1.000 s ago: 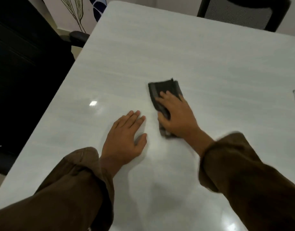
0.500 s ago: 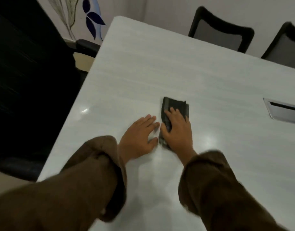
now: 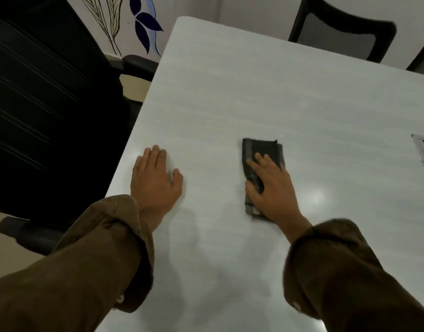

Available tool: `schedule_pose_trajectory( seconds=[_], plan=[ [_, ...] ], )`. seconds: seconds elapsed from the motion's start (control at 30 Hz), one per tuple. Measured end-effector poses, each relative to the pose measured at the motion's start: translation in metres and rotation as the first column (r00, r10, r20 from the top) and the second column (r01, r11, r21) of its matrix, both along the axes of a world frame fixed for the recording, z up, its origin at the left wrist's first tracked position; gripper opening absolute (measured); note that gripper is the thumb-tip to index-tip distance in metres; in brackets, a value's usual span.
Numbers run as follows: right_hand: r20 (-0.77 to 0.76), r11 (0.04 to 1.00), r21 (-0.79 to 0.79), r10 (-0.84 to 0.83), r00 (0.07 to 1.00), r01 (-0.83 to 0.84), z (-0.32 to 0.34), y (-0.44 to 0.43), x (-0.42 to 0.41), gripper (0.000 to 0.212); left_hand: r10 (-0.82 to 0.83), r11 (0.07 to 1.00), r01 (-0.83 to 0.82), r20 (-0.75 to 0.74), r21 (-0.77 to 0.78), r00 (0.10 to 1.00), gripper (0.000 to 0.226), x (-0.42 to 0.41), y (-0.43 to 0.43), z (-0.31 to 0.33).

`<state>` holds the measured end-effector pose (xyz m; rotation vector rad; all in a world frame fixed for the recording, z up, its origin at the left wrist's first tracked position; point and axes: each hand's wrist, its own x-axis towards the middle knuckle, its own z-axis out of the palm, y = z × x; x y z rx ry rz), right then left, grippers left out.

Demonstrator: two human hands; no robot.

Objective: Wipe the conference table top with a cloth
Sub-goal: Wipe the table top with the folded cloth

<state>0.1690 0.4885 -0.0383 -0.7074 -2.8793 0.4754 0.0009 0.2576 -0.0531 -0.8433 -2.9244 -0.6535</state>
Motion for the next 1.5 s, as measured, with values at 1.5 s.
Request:
schedule_pose_trajectory(
  seconds=[1.5],
  plan=[
    [-0.066, 0.988, 0.038, -0.144, 0.987, 0.147, -0.008, -0.012, -0.144, 0.072, -0.031, 0.999, 0.030, 0.055, 0.025, 0.998, 0.070, -0.001, -0.001, 0.000]
  ],
)
